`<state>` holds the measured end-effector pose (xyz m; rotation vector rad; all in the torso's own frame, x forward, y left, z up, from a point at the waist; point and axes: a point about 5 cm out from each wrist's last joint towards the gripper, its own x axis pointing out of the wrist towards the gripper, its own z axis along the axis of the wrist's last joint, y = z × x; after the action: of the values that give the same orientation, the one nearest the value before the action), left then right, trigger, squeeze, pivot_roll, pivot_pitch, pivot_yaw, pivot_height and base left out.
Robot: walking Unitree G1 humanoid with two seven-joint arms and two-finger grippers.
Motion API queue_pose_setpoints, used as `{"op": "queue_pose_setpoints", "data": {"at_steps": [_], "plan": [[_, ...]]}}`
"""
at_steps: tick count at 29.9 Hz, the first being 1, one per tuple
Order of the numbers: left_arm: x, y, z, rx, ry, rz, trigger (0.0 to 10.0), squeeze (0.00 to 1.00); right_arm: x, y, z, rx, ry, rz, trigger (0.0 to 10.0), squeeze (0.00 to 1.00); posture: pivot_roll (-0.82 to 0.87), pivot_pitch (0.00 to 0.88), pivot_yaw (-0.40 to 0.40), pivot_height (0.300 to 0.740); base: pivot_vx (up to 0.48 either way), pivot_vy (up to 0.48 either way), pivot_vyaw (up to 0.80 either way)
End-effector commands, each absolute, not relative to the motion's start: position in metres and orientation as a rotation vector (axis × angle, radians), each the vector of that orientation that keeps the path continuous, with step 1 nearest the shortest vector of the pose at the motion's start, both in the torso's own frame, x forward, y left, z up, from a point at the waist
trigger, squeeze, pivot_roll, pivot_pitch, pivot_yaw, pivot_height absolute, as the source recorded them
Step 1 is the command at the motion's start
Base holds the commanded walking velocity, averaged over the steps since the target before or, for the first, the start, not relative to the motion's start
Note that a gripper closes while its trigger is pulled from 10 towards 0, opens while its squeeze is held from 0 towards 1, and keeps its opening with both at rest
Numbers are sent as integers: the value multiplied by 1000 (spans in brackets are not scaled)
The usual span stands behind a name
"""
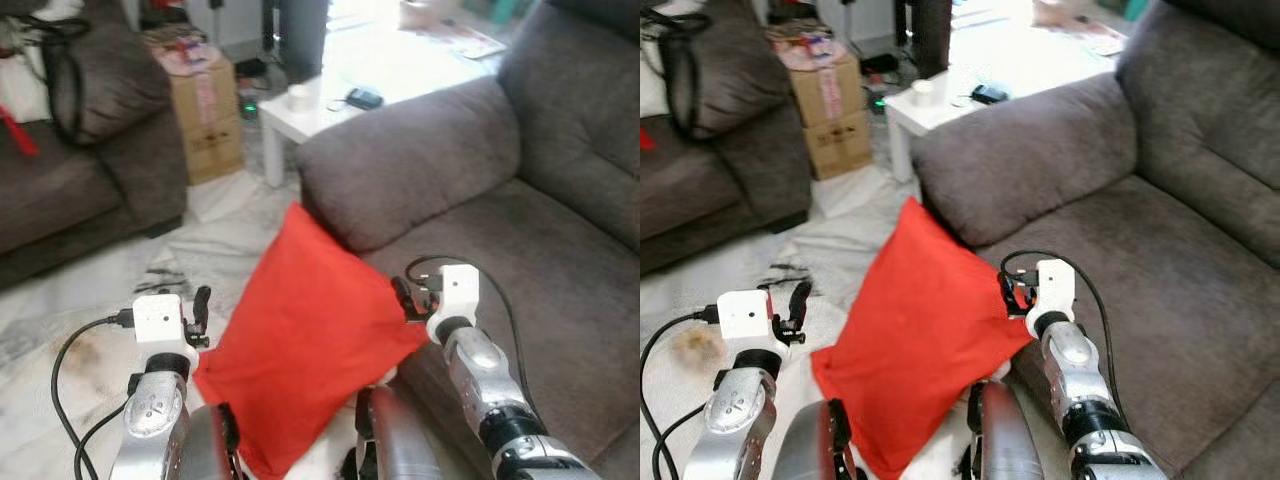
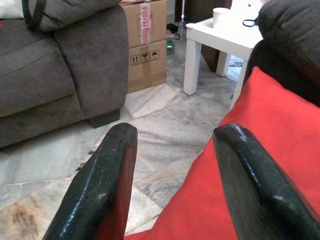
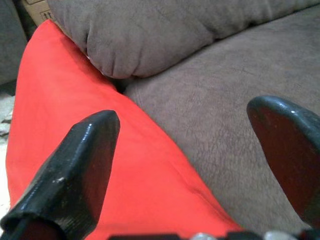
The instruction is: Move the pillow to the sofa from floor
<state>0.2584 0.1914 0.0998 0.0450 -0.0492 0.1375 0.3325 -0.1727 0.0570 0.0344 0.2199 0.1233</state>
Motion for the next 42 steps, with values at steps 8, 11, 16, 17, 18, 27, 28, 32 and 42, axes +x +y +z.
{"op": "queue_pose_setpoints", "data": {"at_steps": [8, 11, 16, 17, 18, 27, 28, 32, 42], "plan": [[247, 191, 86, 64, 14, 116, 10000, 0, 330, -171, 50, 13, 254, 134, 10000, 0, 57, 151, -53, 574, 32, 0, 0], [243, 195, 84, 56, 18, 128, 10000, 0, 330, -172, 49, 14, 256, 133, 10000, 0, 56, 154, -52, 574, 104, 0, 0], [245, 195, 87, 56, 10, 131, 10000, 0, 330, -171, 50, 24, 251, 135, 10000, 0, 56, 152, -52, 574, 352, 0, 0], [246, 195, 87, 56, 9, 130, 10000, 0, 330, -171, 50, 26, 249, 134, 10000, 0, 56, 152, -52, 574, 352, 0, 0], [247, 194, 87, 56, 8, 128, 10000, 0, 331, -171, 50, 26, 249, 134, 10000, 0, 55, 153, -52, 574, 352, 0, 0], [246, 193, 87, 54, 8, 123, 10000, 0, 332, -167, 52, 30, 237, 151, 10000, 0, 59, 156, -52, 574, 352, 0, -325], [246, 193, 87, 54, 8, 123, 10000, 0, 332, -167, 52, 30, 237, 151, 10000, 0, 59, 156, -52, 574, 352, 0, 0], [246, 193, 89, 54, -2, 121, 10000, 0, 332, -166, 52, 33, 237, 156, 10000, 0, 60, 155, -51, 574, 330, 0, 0], [242, 191, 82, 58, 23, 105, 10000, 0, 329, -168, 46, 1, 262, 170, 10000, 0, 60, 159, -50, 574, 0, 0, 0]]}}
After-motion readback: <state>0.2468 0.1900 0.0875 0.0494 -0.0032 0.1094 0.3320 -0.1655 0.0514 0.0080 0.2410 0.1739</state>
